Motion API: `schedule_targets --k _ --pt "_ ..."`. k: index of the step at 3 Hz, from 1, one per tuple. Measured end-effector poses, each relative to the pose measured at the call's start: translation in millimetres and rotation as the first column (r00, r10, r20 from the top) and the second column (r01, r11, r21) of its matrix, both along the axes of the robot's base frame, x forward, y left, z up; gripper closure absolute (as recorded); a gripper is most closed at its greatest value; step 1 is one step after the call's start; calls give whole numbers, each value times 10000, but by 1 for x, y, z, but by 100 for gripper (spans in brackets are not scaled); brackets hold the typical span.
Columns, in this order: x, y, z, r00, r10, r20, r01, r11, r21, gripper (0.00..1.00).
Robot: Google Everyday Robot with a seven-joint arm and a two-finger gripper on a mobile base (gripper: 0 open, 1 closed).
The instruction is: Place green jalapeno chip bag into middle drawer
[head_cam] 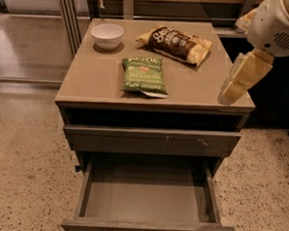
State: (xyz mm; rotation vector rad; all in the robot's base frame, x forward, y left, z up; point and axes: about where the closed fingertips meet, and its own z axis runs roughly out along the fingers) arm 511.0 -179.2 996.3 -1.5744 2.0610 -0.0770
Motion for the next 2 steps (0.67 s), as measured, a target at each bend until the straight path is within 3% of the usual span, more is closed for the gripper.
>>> schedule_targets --k 2 --pt "84 75 -9 9944 722 770 -819 9880 1309 0"
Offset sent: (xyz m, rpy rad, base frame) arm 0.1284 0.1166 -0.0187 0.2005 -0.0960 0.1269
